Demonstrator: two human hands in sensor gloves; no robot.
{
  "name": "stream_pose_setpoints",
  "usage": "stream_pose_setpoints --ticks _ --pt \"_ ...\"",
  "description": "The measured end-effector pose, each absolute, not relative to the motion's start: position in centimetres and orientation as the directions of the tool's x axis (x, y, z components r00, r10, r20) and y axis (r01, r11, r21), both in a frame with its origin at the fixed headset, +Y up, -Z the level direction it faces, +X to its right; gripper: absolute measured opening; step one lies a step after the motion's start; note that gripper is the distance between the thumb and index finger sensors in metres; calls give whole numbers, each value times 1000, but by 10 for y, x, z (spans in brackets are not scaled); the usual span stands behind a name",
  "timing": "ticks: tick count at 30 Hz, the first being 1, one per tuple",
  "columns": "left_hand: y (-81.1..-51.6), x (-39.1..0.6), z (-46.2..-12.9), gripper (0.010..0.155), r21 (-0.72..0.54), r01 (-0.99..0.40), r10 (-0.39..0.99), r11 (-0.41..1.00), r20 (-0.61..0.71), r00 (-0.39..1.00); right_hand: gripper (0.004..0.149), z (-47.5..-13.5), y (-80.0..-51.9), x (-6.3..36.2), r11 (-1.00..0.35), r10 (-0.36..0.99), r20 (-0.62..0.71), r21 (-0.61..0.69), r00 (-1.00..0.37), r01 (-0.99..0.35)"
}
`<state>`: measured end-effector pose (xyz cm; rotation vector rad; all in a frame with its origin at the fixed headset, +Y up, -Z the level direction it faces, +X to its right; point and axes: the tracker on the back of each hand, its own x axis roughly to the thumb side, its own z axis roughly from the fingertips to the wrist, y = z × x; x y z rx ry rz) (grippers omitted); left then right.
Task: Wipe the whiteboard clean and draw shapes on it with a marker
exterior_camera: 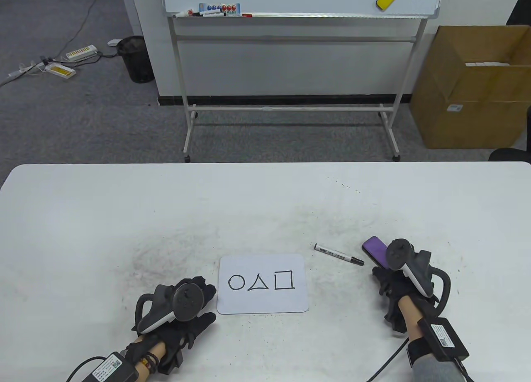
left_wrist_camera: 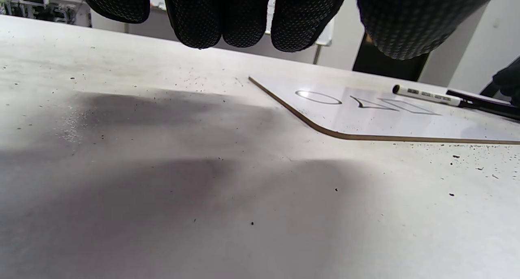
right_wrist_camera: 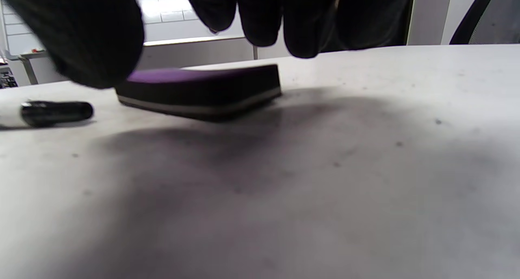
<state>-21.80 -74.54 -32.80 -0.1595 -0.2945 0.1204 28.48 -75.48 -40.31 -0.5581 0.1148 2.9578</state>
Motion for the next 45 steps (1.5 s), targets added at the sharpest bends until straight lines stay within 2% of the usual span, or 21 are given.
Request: stream_pose_setpoints --ticks 15,25,31,37,45 --pt "-745 -218 -328 71 -182 -93 143 979 282 949 82 -409 -764 280 -997 -2 -352 71 -936 -25" --pt "-743 -217 -328 71 -174 -110 158 979 291 944 80 -401 -745 270 -996 87 -302 -13 -949 -87" --pt "-746 -211 -326 71 -186 -97 153 978 316 936 79 -389 -723 237 -993 105 -196 -66 -975 -93" --pt "-749 -207 -325 71 -201 -84 150 976 339 929 79 -374 -706 183 -994 83 -44 -78 -996 -80" --pt "-753 -202 -324 71 -220 -73 153 973 368 917 78 -357 -703 103 -997 74 171 -4 -983 -76"
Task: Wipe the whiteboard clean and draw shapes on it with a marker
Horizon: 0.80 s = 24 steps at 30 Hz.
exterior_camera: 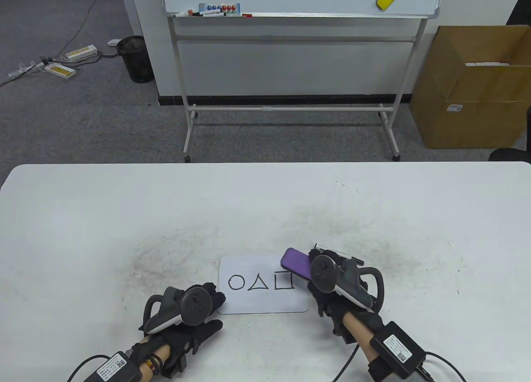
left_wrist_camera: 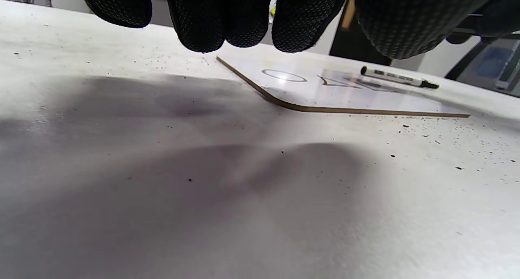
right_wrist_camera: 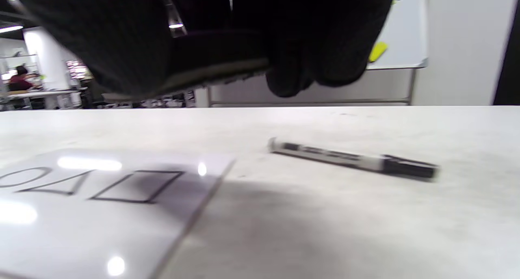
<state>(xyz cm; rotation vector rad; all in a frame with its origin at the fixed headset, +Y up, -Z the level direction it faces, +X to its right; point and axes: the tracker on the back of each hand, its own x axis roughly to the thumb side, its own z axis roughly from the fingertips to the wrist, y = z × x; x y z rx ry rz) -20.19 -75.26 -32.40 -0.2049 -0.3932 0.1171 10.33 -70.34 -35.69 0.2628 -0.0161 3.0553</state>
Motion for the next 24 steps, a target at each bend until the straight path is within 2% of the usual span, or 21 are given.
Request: stream_pose_setpoints --ticks 5,14,24 --pt "-757 -198 -324 67 -246 -58 154 968 394 906 77 -353 -708 61 -999 25 278 39 -960 -15" --pt "-767 -191 -322 62 -315 16 129 949 435 891 71 -362 -721 6 -998 1 373 65 -928 25" --pt "-771 -186 -320 62 -322 96 61 942 445 893 61 -369 -736 -21 -985 -107 437 78 -893 156"
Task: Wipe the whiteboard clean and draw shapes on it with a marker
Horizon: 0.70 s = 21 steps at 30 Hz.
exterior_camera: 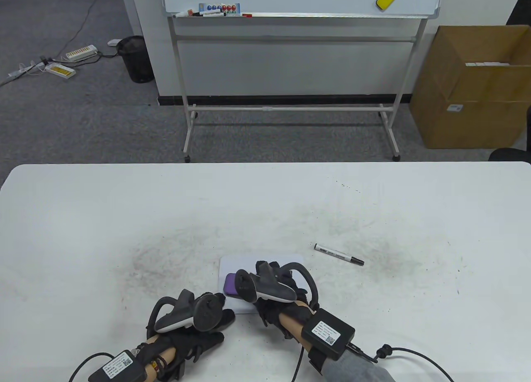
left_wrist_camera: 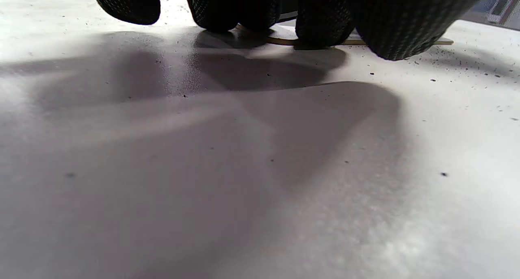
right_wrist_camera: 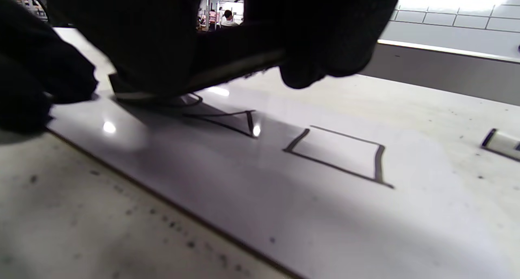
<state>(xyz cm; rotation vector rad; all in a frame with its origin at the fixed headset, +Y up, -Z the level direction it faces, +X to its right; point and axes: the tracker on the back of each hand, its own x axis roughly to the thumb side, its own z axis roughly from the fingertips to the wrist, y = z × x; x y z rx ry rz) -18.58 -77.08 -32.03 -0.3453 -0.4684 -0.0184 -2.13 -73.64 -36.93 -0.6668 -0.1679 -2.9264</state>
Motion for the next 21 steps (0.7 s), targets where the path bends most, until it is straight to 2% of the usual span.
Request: stream_pose_setpoints --ticks 6,10,15,21 --pt "-770 -184 -322 60 -318 92 59 944 434 899 61 -372 -739 -22 -978 -126 448 95 -885 187" --pt "-770 -183 -320 60 -273 124 14 954 456 890 61 -372 -738 -13 -972 -157 448 85 -880 217" --pt "-770 -184 -322 59 -285 95 44 954 445 895 61 -370 -738 14 -967 -179 417 93 -891 238" --pt "-769 -184 -323 59 -289 92 47 953 441 896 61 -363 -735 70 -949 -236 343 118 -909 291"
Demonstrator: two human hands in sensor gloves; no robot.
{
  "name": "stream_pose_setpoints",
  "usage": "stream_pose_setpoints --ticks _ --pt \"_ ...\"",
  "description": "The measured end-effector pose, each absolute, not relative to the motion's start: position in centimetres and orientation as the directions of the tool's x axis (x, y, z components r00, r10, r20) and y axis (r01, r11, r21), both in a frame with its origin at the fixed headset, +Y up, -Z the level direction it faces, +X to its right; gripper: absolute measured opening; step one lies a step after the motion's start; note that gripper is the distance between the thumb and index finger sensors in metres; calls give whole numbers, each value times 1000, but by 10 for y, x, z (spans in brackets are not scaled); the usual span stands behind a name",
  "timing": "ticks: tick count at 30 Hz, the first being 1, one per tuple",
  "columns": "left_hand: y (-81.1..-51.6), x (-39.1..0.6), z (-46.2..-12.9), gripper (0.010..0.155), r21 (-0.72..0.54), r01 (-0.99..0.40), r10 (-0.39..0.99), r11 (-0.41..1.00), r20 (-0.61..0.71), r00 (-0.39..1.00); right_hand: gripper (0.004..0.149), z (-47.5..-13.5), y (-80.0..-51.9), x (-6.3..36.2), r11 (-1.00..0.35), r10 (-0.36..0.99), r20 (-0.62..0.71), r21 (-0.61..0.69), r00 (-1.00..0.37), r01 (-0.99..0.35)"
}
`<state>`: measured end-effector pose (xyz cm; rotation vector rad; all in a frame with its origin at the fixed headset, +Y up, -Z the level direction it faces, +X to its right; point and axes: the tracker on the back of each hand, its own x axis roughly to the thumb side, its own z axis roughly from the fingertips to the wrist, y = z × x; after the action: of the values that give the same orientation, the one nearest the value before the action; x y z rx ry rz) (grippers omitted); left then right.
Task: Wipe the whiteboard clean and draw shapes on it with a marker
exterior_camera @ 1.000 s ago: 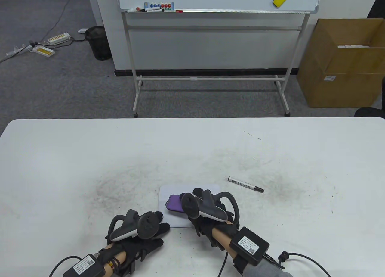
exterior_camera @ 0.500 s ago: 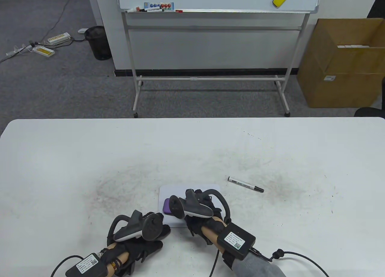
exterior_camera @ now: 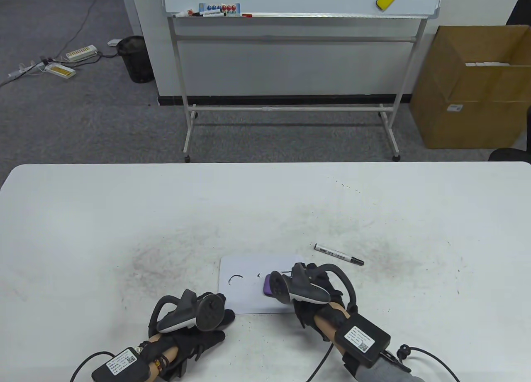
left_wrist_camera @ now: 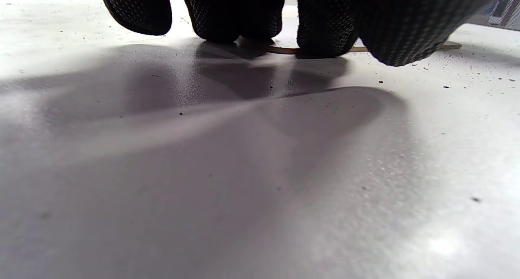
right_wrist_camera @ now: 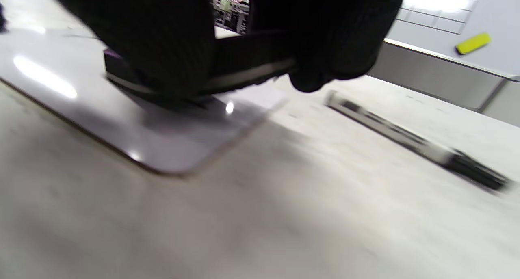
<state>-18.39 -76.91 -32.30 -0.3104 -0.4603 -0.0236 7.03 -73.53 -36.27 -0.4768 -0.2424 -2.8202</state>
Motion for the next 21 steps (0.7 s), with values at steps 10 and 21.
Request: stream_pose_setpoints --ticks 10,21 --pt "-768 -184 -324 60 -294 93 50 951 443 895 61 -356 -726 104 -935 -276 271 146 -922 323" --pt "-768 -185 -325 61 -312 79 69 947 437 897 63 -377 -697 12 -988 -124 368 42 -922 149"
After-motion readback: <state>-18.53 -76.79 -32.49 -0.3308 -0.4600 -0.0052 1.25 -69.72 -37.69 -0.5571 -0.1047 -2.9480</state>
